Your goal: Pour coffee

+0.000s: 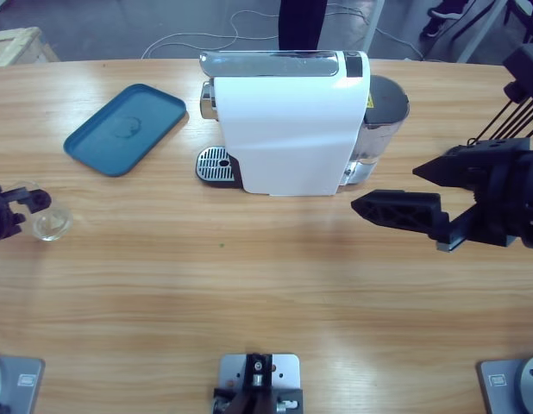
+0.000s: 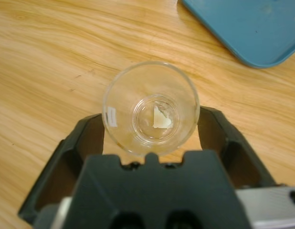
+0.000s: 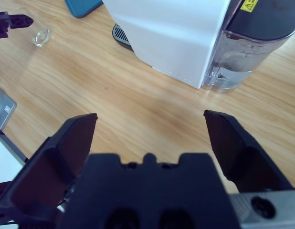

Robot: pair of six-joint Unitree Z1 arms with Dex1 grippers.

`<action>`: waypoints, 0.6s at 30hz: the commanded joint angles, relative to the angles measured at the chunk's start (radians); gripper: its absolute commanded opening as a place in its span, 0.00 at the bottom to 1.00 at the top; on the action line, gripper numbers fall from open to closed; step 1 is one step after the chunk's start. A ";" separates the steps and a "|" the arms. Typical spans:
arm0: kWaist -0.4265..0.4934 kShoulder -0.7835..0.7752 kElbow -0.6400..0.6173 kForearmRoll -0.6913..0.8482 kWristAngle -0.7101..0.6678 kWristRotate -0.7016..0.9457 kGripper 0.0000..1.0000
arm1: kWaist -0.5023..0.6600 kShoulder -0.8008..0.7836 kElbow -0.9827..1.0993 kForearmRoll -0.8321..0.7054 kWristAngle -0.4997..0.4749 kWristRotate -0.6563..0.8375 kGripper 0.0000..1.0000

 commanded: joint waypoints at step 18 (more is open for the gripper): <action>0.133 -0.399 -0.009 -0.337 -0.607 1.180 0.00 | 0.009 -0.303 -0.174 0.453 -0.199 -0.151 1.00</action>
